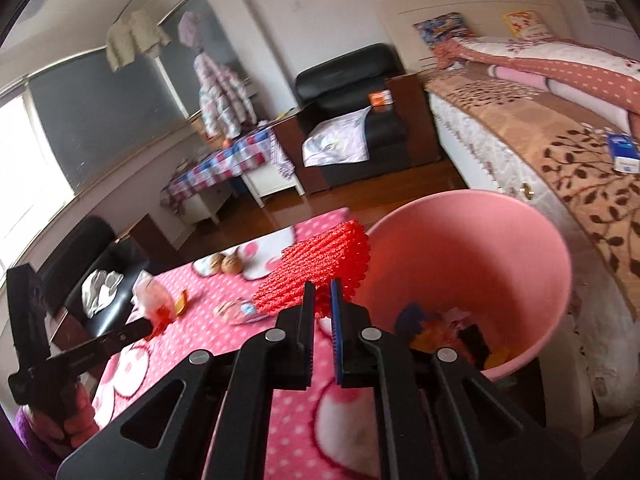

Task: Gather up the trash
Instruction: 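Carry the clear plastic bag and red mesh sleeve over the pink bucket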

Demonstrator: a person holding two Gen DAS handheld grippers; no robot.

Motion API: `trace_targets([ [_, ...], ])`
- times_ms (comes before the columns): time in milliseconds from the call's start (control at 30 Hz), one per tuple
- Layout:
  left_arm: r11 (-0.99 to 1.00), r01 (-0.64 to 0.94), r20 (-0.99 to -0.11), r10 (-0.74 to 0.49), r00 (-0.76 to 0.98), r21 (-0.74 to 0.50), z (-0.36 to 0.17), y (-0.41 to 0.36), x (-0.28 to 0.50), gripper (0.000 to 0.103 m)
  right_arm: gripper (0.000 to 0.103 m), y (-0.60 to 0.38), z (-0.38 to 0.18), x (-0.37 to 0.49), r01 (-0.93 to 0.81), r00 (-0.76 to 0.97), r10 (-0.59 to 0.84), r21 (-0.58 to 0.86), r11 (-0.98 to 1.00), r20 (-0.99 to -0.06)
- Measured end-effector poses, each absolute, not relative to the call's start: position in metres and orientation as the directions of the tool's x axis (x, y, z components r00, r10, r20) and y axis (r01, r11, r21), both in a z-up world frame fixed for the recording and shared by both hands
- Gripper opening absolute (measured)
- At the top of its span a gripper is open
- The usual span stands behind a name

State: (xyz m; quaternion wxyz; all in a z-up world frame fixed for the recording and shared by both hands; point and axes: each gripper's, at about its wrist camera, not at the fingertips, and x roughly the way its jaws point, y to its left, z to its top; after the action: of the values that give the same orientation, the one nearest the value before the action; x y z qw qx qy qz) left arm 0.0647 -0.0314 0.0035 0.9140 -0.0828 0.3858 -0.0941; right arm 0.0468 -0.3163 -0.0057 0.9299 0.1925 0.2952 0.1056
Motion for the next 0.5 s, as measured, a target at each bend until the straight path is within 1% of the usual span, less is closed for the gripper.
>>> trace_targets([
  [267, 0.967, 0.141, -0.697, -0.25, 0.672, -0.212, 0.004, -0.051, 0.07, 0.032, 0.008, -0.351, -0.011, 0.051, 0.005, 0.823, 0.234, 0.42, 0.907, -0.517],
  [500, 0.964, 0.171, -0.697, -0.265, 0.666, -0.203, 0.006, -0.068, 0.075, 0.032, 0.008, -0.365, -0.022, 0.055, 0.054, 0.815, 0.207, 0.427, 0.903, -0.541],
])
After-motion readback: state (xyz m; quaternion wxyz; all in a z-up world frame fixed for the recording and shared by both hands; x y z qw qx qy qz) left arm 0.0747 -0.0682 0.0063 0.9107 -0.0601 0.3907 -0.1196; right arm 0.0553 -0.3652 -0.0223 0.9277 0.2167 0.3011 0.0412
